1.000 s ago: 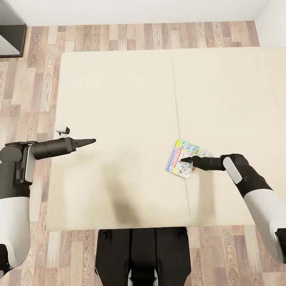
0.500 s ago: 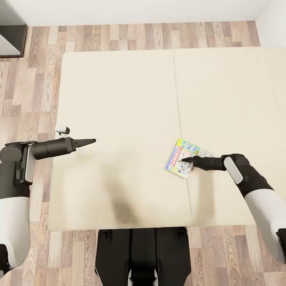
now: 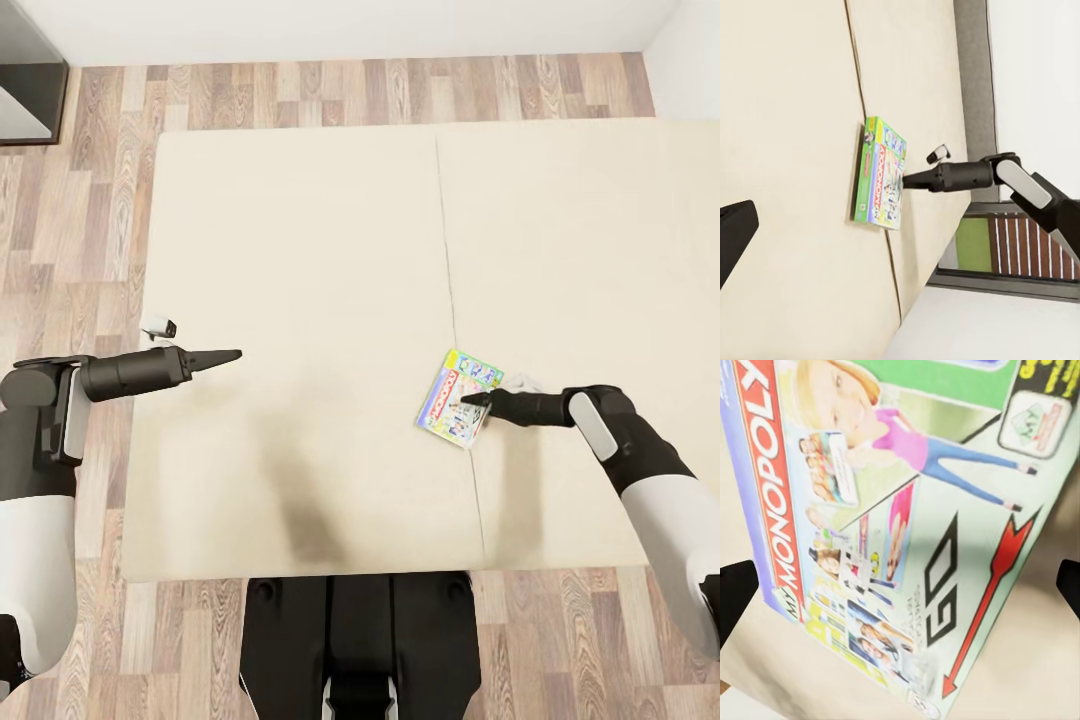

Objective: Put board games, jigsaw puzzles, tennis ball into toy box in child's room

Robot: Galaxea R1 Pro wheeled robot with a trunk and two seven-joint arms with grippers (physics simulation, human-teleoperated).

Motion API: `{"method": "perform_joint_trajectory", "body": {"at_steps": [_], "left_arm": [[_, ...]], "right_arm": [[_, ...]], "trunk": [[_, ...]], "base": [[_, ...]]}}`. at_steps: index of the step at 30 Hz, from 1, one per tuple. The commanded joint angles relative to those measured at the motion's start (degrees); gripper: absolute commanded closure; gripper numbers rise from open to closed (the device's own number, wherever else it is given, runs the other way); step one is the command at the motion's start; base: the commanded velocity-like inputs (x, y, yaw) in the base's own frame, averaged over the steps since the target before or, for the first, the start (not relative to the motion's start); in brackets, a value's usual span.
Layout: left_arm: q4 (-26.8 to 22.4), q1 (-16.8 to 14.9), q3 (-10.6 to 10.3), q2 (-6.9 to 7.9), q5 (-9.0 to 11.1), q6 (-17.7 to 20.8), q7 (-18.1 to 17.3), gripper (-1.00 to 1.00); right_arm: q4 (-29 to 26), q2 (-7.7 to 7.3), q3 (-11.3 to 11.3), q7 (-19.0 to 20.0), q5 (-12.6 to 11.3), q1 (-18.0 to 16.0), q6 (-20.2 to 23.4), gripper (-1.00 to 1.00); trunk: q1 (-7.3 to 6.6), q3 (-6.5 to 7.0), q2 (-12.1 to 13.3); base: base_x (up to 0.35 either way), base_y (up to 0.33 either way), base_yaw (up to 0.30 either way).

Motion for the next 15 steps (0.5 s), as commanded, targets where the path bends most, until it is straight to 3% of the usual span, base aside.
{"method": "perform_joint_trajectory", "body": {"at_steps": [1, 15], "left_arm": [[0.01, -0.02, 0.0, 0.01, 0.06, 0.6, -0.14, -1.0], [0.04, -0.02, 0.1, 0.05, 0.11, 0.6, -0.07, -1.0]], "right_arm": [[-0.06, -0.06, 0.1, 0.28, 0.22, -0.04, 0.06, -1.0], [0.02, -1.5, -0.06, 0.28, 0.16, -0.13, -2.68, -1.0]], "trunk": [[0.04, -0.06, -0.09], [0.04, -0.06, -0.09]], "base": [[0.0, 0.0, 0.0], [0.0, 0.0, 0.0]]}}
